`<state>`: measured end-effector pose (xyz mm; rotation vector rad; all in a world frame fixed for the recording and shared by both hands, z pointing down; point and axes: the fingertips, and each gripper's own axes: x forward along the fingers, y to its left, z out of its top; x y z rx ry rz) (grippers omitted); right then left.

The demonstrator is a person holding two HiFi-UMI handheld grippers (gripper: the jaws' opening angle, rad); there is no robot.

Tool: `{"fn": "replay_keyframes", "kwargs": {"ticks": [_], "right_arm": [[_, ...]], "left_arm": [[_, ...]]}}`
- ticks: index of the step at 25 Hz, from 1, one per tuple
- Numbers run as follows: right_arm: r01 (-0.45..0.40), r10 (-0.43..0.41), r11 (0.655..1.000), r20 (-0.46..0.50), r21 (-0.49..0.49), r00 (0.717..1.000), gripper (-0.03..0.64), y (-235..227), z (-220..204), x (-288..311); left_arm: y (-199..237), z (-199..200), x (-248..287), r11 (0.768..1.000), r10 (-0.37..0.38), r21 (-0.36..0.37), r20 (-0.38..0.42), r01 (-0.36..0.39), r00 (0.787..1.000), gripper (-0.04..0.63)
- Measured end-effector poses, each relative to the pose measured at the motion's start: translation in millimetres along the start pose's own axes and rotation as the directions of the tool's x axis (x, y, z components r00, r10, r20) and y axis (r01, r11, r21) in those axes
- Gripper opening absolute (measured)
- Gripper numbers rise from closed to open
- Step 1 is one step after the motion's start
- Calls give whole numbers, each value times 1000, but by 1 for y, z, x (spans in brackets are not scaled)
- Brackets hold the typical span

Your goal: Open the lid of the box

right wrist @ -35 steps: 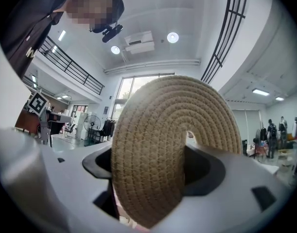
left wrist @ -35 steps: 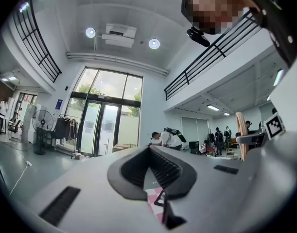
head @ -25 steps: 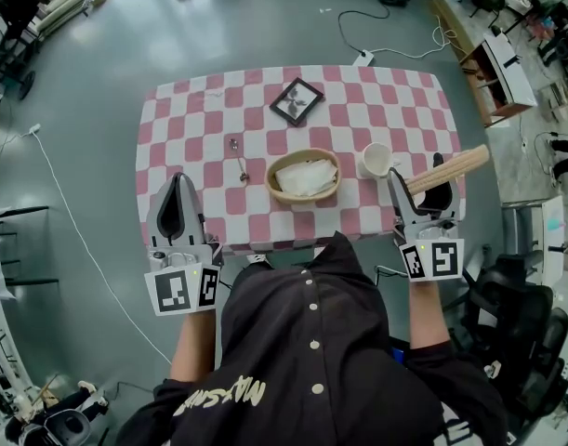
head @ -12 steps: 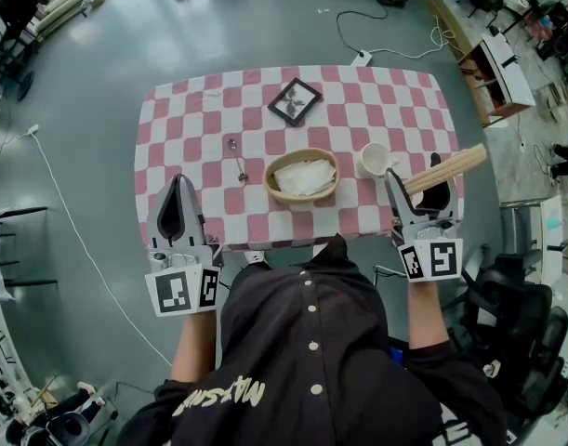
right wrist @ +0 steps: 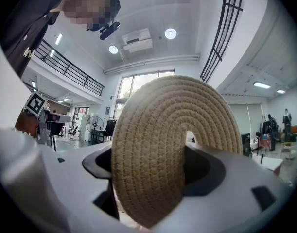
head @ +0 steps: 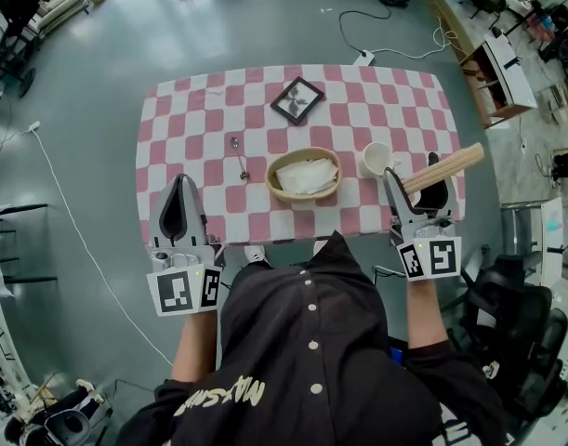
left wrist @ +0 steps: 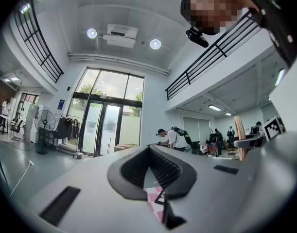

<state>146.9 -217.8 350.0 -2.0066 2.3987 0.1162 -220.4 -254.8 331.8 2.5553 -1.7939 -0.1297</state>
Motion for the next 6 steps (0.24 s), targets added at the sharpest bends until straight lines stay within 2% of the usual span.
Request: {"fn": "replay_keyframes", "kwargs": {"ticks": [6], "right_arm": [[-5,5,1000,-4,1,1000,387,1,-2,0]], "left_arm": [[-2,-1,-1,1000,-4,-3,1,4,1000,-3]]}}
